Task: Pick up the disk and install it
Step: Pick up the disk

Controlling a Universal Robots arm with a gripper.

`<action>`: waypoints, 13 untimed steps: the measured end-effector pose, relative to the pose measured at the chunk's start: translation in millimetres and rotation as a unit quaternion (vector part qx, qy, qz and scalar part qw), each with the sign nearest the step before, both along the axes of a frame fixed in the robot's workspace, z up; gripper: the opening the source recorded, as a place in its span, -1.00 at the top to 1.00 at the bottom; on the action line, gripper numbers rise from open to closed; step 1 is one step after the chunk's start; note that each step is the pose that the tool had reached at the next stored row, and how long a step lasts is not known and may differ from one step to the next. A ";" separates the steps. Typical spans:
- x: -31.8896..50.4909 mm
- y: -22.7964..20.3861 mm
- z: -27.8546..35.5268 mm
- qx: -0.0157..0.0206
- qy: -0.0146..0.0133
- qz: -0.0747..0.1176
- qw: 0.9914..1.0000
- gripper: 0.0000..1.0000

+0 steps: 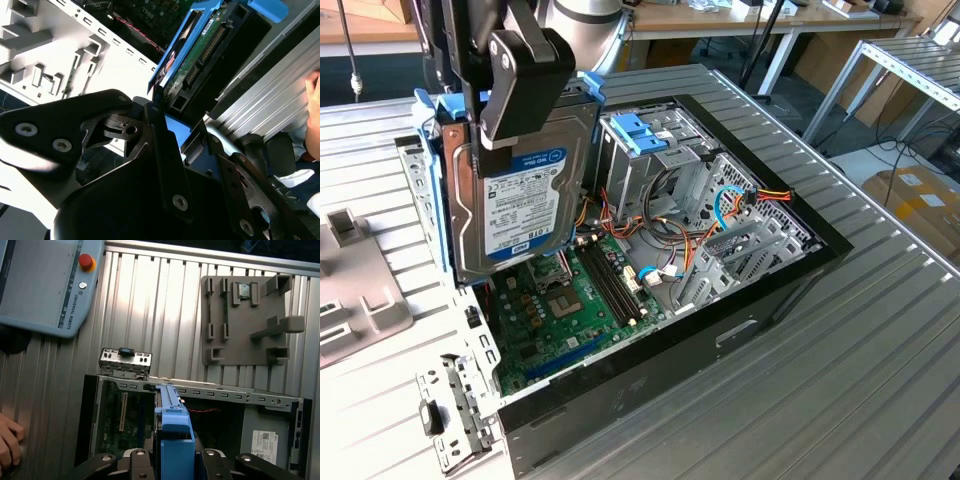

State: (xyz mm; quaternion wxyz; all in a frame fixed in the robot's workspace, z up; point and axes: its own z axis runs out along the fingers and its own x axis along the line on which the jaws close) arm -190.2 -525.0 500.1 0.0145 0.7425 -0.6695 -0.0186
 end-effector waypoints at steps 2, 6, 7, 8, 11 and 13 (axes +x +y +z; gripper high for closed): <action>0.8 -0.8 -0.2 0.000 0.000 0.000 1.000 0.26; 2.3 -2.4 -0.4 0.000 0.000 0.000 1.000 0.26; 2.7 -2.7 -0.5 0.000 0.000 0.000 1.000 0.26; 3.3 -3.3 -0.5 0.000 0.000 0.000 1.000 0.26; 4.4 -4.6 -0.8 0.000 0.000 0.000 1.000 0.26; 5.2 -5.5 -0.9 0.000 0.000 0.000 1.000 0.26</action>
